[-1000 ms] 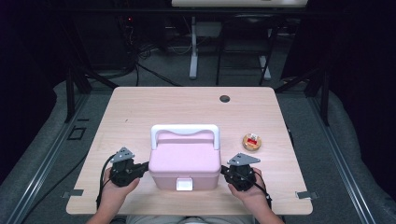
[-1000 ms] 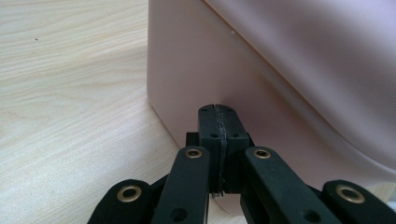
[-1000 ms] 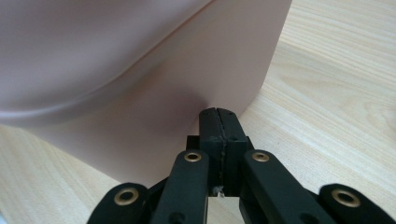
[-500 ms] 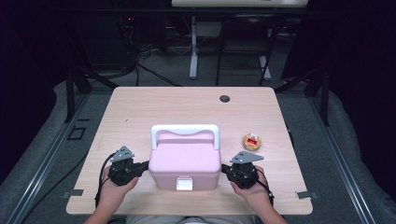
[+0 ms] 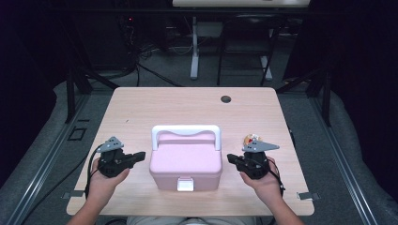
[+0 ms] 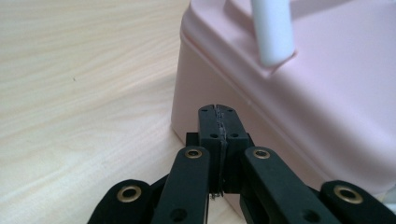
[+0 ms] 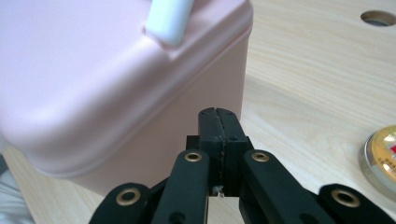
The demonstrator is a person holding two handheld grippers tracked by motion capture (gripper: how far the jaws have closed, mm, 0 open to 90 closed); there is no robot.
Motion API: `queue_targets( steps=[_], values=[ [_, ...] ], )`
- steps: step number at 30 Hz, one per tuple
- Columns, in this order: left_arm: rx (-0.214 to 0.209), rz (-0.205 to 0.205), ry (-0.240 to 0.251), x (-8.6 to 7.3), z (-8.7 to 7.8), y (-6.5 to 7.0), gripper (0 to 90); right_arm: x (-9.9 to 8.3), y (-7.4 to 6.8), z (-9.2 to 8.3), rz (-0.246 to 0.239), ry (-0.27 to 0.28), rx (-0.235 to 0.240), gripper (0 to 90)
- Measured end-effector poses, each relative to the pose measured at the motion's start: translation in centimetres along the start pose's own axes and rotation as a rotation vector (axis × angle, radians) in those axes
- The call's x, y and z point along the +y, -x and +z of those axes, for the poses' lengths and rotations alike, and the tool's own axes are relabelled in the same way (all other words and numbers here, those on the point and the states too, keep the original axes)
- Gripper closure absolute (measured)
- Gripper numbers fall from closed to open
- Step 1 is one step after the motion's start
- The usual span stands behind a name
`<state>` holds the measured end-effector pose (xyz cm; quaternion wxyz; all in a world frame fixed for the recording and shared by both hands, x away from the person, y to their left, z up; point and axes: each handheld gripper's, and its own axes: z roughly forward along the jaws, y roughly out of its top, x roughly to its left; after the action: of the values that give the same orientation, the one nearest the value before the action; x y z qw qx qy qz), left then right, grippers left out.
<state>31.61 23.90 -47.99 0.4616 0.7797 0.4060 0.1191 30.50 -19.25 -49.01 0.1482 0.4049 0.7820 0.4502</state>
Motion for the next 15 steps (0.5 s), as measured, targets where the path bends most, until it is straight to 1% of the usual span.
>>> queue_targets(
  steps=[6,7,11,15],
  values=[
    [-0.013,0.021,0.018,2.1,-1.0,0.5,90.0,1.9,0.2,-1.1,-0.011,0.033,0.013,90.0],
    [-0.01,0.026,0.022,2.4,-1.0,0.6,90.0,2.2,0.2,-1.3,-0.012,0.041,0.015,90.0],
    [-0.006,0.048,0.016,3.5,-1.2,1.0,90.0,3.2,0.1,-1.7,-0.03,0.051,0.032,90.0],
    [-0.014,0.051,0.017,4.3,-1.3,1.1,90.0,4.1,0.1,-1.9,-0.038,0.044,0.052,90.0]
  ],
)
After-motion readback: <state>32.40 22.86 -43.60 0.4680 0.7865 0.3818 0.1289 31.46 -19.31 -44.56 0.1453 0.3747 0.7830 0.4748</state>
